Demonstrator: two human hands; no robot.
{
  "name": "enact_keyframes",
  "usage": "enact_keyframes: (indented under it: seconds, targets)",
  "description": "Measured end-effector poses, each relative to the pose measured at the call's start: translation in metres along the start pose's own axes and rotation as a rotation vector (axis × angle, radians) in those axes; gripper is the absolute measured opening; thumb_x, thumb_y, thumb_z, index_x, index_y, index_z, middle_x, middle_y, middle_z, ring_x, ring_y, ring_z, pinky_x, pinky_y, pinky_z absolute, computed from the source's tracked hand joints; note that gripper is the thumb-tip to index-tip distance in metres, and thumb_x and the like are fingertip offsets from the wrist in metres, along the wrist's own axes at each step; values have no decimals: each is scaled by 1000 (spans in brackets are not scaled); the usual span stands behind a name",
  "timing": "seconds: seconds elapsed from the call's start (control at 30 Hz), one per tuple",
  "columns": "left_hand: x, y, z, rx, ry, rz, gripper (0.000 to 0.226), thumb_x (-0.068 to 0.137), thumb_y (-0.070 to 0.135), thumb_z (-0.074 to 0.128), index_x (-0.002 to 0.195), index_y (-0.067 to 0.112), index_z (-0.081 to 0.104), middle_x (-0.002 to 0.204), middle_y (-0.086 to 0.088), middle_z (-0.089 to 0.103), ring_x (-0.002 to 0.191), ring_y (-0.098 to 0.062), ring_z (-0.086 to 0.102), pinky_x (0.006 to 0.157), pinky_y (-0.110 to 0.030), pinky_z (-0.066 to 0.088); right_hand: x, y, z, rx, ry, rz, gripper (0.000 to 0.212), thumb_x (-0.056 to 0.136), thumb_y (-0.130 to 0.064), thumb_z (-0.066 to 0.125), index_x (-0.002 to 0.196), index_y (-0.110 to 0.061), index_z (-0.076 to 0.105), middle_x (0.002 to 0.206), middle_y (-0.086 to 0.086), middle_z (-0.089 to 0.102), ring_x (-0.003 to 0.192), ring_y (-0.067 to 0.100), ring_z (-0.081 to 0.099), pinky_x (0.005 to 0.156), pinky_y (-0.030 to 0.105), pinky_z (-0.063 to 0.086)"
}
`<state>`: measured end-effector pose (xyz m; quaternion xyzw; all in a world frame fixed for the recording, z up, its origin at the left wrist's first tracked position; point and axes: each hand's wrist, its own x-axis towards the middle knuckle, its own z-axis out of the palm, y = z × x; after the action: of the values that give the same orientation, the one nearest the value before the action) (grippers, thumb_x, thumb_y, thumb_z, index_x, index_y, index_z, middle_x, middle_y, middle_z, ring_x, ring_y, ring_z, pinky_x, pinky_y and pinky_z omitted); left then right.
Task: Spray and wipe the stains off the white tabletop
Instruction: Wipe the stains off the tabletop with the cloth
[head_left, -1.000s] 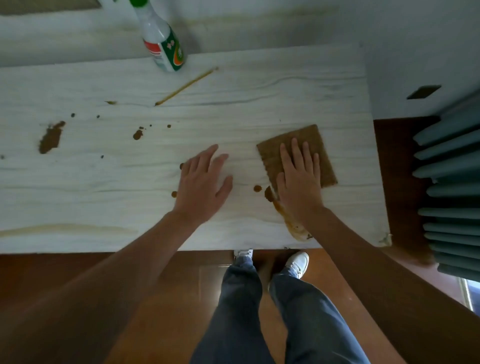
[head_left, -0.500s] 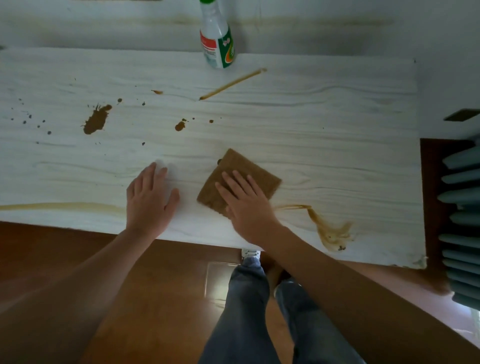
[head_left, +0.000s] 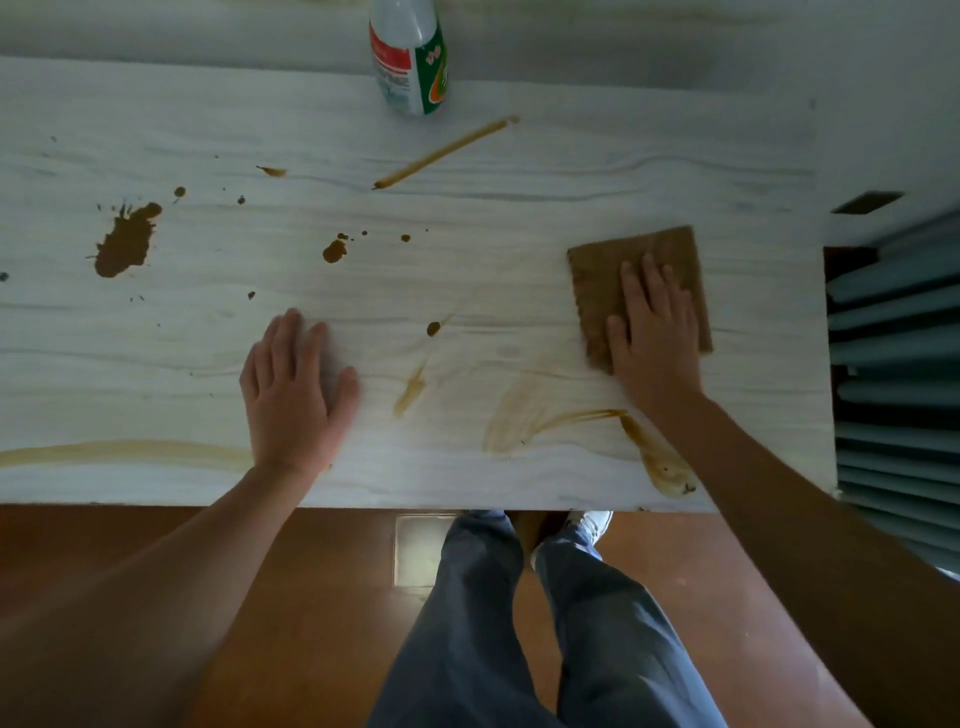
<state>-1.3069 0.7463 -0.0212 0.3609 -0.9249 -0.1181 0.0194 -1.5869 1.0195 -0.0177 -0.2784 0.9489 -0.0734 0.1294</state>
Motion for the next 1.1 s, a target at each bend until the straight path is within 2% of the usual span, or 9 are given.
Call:
enact_keyframes:
  seconds: [0.1, 0.23, 0.37, 0.43, 0.63, 0.77, 0.9, 1.03, 1.1]
  targets:
    - [0, -1, 1, -18, 26, -5, 62, 98, 47, 43, 149, 11, 45, 165, -16, 32, 154, -36, 26, 124, -52, 22, -63, -18, 10, 52, -9, 68, 65, 100, -41, 28, 160, -17, 23, 168, 9, 19, 155, 29, 14, 126, 49, 11]
    - [0, -4, 3, -32, 26, -7, 61, 96, 45, 49, 146, 11, 47, 164, -17, 34, 153, -37, 28, 122, -54, 24, -125, -35, 24, 4, -51, 57, 64, 101, -38, 29, 161, -18, 20, 169, 7, 13, 157, 26, 8, 126, 50, 11]
    - [1, -3, 2, -39, 25, -14, 63, 95, 48, 48, 147, 12, 46, 165, -16, 32, 153, -35, 27, 122, -54, 23, -107, -39, 26, -72, -110, -110, 63, 103, -41, 26, 161, -21, 15, 169, 6, 11, 157, 27, 6, 126, 52, 12]
    - [2, -3, 2, -40, 14, -22, 64, 95, 49, 44, 148, 14, 45, 166, -15, 30, 153, -34, 25, 123, -54, 22, -75, -39, 23, -77, -92, -176, 64, 102, -45, 30, 161, -22, 20, 169, 6, 16, 156, 27, 10, 126, 49, 12]
    - [0, -5, 5, -9, 25, -16, 62, 97, 46, 46, 150, 13, 43, 166, -15, 30, 154, -34, 25, 124, -53, 21, -6, -47, 17, 0, -5, -27, 65, 102, -43, 37, 161, -20, 22, 169, 6, 16, 156, 27, 10, 127, 45, 8]
    - [1, -5, 6, -3, 24, -7, 62, 97, 46, 45, 149, 14, 44, 166, -15, 31, 154, -34, 25, 125, -51, 21, -34, -54, 19, 35, 2, -5, 65, 101, -39, 36, 161, -18, 22, 169, 9, 16, 156, 28, 10, 126, 48, 8]
    - [0, -5, 6, -22, 39, -5, 61, 96, 45, 47, 148, 13, 45, 165, -15, 32, 154, -35, 26, 124, -53, 21, -107, -70, 30, 52, -75, -12, 66, 101, -39, 34, 162, -20, 17, 170, 5, 11, 157, 24, 3, 127, 48, 8]
    - [0, -5, 6, -41, 23, -13, 61, 95, 45, 47, 148, 14, 44, 166, -14, 31, 155, -34, 24, 125, -52, 19, -144, -41, 22, 38, -163, -78, 67, 102, -42, 41, 162, -25, 14, 170, -3, 6, 157, 14, -5, 127, 41, 4]
    - [1, -5, 6, -44, 24, -12, 61, 95, 45, 47, 147, 14, 44, 166, -14, 31, 155, -34, 24, 125, -52, 19, -136, -19, 15, 41, -150, -49, 70, 100, -45, 44, 162, -26, 16, 170, -4, 9, 157, 15, -1, 127, 44, 9]
